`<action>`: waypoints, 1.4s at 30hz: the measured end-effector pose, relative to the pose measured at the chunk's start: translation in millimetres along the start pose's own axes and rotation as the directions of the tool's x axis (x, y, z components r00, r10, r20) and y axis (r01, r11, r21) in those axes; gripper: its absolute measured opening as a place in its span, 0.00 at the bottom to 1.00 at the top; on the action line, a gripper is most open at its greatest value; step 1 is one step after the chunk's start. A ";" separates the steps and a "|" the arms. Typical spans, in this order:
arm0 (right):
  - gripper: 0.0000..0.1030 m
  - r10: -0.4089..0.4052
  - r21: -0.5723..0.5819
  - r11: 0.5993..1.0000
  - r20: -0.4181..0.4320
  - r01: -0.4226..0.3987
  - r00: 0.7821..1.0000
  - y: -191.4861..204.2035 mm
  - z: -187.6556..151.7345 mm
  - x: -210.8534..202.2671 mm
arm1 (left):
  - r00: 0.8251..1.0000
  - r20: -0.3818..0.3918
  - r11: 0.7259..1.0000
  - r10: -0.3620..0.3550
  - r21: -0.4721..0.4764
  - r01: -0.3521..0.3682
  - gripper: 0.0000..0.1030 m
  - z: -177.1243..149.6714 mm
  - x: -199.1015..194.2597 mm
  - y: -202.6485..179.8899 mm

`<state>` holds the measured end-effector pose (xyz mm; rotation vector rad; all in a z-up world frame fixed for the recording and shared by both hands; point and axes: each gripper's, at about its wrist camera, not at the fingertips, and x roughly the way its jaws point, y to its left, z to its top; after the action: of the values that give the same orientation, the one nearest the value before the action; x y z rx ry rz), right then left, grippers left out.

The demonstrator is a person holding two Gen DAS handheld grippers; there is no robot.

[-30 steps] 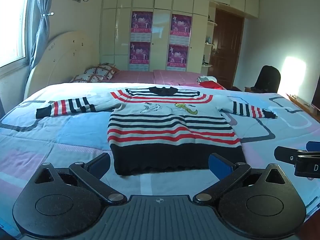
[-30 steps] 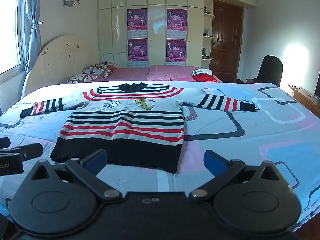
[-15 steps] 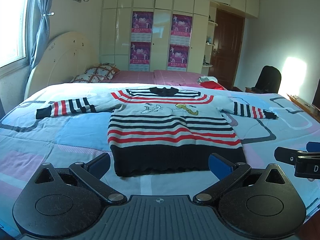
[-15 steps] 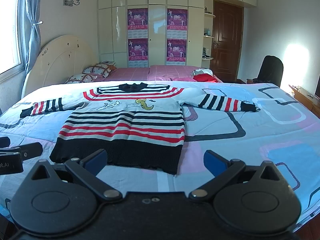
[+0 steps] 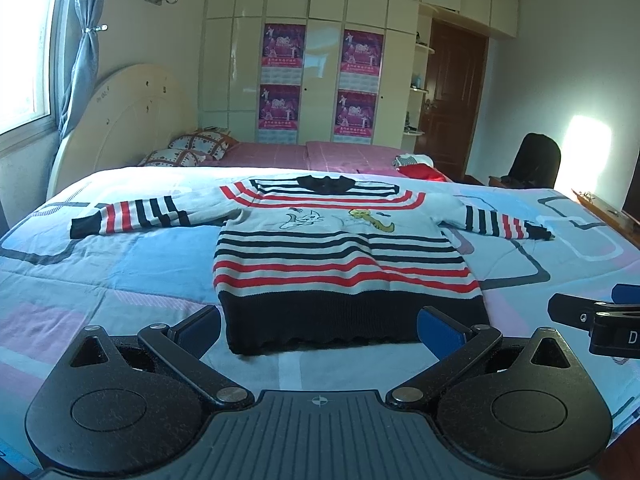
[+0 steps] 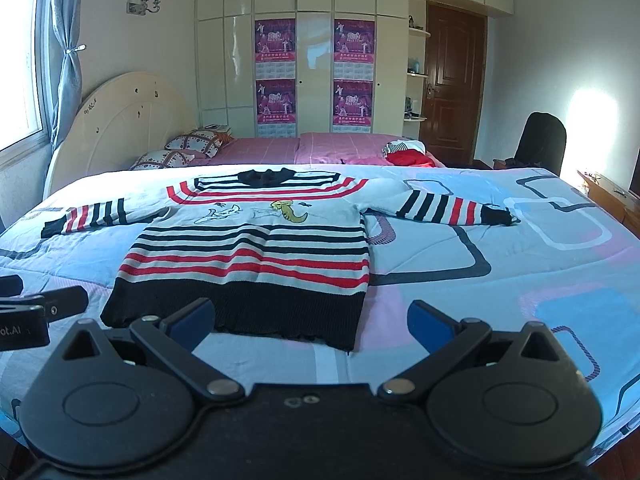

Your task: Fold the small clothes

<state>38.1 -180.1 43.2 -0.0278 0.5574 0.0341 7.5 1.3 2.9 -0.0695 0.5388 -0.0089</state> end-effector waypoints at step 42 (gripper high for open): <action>1.00 0.006 -0.001 1.000 0.006 -0.006 1.000 7.8 5.2 0.3 | 1.000 -0.003 1.000 0.004 0.004 -0.004 1.00 1.6 1.8 1.9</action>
<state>40.8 -172.0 47.3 -0.0268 0.5514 0.0403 9.8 3.2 3.3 -0.0644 0.5420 -0.0057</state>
